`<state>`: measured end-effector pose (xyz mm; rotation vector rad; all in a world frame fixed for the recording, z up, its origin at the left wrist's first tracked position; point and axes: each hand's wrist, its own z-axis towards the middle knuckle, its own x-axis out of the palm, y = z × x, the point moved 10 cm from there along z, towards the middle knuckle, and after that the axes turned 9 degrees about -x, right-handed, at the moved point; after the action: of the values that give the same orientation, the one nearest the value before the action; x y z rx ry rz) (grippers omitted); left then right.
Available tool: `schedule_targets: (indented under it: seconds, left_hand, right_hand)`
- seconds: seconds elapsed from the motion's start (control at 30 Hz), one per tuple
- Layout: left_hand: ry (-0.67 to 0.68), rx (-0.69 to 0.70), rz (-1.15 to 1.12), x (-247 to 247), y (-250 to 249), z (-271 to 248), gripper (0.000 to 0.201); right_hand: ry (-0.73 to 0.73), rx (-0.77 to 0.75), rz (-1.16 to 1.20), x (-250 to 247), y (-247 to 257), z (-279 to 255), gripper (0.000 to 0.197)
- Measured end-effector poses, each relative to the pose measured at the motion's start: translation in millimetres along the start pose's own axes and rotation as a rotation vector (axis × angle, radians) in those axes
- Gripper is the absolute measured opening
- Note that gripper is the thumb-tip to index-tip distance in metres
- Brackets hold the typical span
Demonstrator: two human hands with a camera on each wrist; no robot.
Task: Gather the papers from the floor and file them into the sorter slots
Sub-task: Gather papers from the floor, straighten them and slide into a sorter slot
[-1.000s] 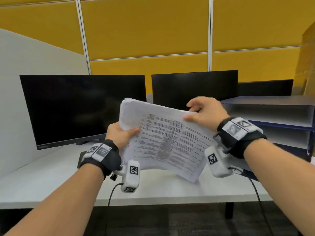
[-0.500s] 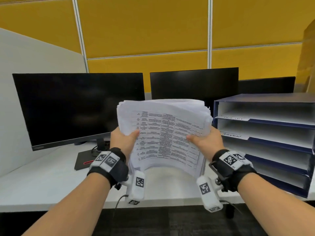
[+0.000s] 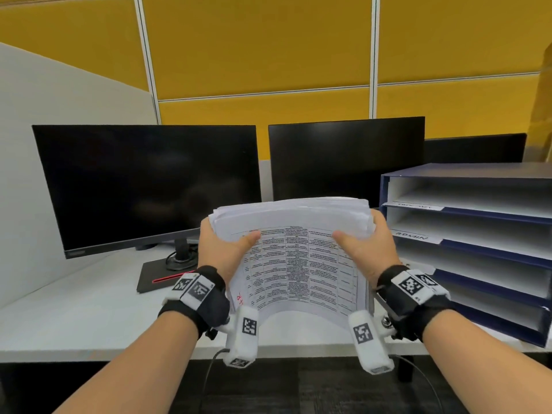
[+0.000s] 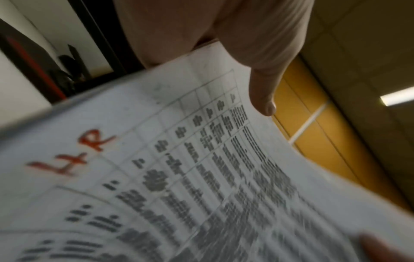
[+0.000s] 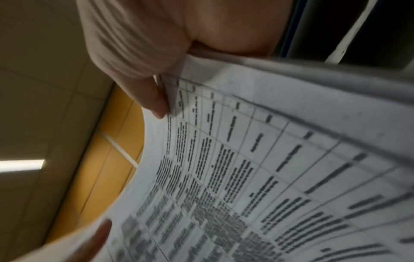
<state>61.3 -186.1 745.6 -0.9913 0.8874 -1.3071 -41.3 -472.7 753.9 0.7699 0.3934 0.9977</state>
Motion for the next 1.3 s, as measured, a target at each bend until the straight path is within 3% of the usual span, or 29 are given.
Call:
schedule_targets:
  seconds: [0.13, 0.2, 0.3, 0.43, 0.53, 0.63, 0.73, 0.9, 1.07, 1.2, 1.3]
  left_hand:
    - [-0.036, 0.089, 0.104, 3, -17, -7, 0.054]
    - [-0.051, 0.106, 0.096, -1, -24, -6, 0.061]
    - [-0.029, 0.185, 0.229, -4, -38, -5, 0.076]
    - [-0.04, 0.296, 0.455, 0, -47, -10, 0.058]
    - [-0.062, 0.251, 0.441, -6, -41, -11, 0.065]
    - [-0.042, 0.236, 0.45, -7, -41, -12, 0.065]
    - [0.0, 0.252, 0.464, 0, -46, -16, 0.059]
    - [0.011, 0.291, 0.517, 2, -49, -17, 0.068]
    - [0.019, 0.341, 0.541, 7, -54, -19, 0.052]
    - [0.009, 0.319, 0.519, 3, -50, -16, 0.051]
    - [0.008, 0.301, 0.519, 2, -48, -14, 0.05]
  right_hand:
    - [-0.009, -0.086, -0.176, 2, 13, 5, 0.046]
    - [-0.048, -0.146, -0.238, -3, 23, 10, 0.063]
    - [0.054, -0.242, -0.518, -1, 37, 15, 0.091]
    - [0.112, -0.302, -0.787, -1, 41, 13, 0.066]
    - [0.073, -0.326, -0.789, -7, 45, 9, 0.057]
    - [0.086, -0.364, -0.78, -7, 50, 6, 0.065]
    - [0.196, -0.42, -0.87, 7, 54, 5, 0.081]
    - [0.183, -0.392, -0.888, -3, 53, 9, 0.066]
    - [0.331, -0.335, -0.996, 4, 46, 13, 0.083]
    - [0.307, -0.34, -1.012, -1, 54, 17, 0.061]
    - [0.336, -0.376, -0.998, 4, 58, 17, 0.062]
